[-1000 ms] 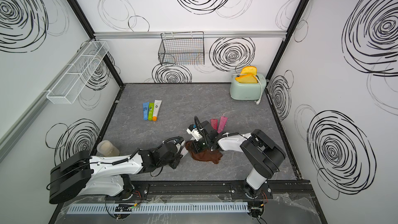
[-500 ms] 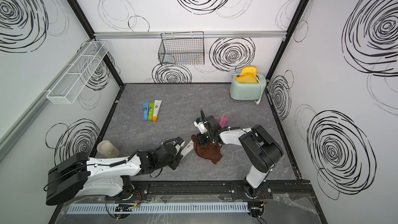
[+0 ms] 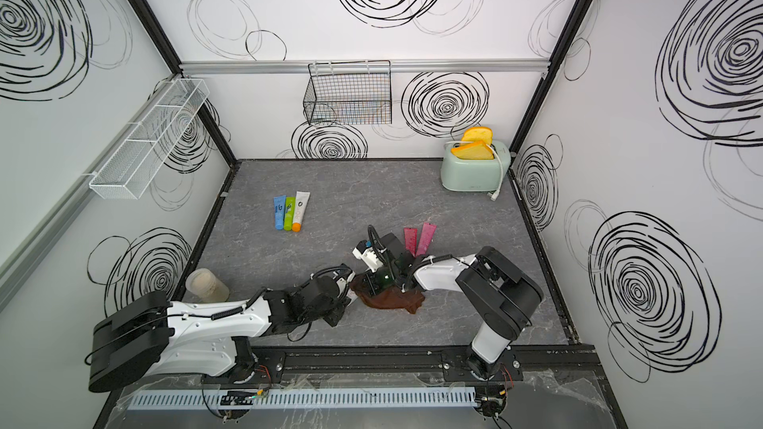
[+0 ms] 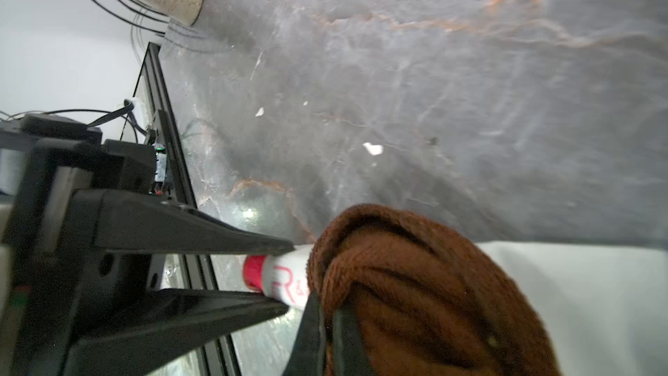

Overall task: Wipe the surface of the toothpaste tube
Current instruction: Wipe the dirt from the toothpaste tube.

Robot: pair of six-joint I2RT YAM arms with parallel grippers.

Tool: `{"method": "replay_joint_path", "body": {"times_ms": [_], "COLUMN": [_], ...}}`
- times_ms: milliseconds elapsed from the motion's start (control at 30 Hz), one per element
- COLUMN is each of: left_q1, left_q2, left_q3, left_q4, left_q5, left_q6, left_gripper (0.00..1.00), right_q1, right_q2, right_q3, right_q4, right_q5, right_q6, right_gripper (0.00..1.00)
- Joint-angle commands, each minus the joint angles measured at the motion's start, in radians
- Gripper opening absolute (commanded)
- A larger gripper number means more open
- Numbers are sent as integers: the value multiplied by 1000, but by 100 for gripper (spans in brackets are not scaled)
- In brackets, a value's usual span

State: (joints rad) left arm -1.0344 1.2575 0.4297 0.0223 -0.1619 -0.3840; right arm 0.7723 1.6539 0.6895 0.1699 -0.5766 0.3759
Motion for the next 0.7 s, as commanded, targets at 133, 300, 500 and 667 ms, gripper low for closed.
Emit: {"method": "replay_joint_path", "body": {"times_ms": [133,300,500,667], "left_q1": [-12,-13,-13,-14], "left_q2": [-22,-21,-17,-15], "left_q3": [-3,-2,-2,0], "left_q4": [57,62,64,64], "left_q5": [-35,-32,-32,-31], "left_q6": [5,9,10,11], "left_gripper": [0,0,0,0], "right_q1": [-170,-70,91,85], "right_q2": [-29,7,-45,-3], "right_q3": [-48,-39,-66,-64], "right_q4": [-101,-48,41,23], "right_q5": [108,36,1,23], "right_q6": [-65,-28,78,57], "right_gripper": [0,0,0,0]}}
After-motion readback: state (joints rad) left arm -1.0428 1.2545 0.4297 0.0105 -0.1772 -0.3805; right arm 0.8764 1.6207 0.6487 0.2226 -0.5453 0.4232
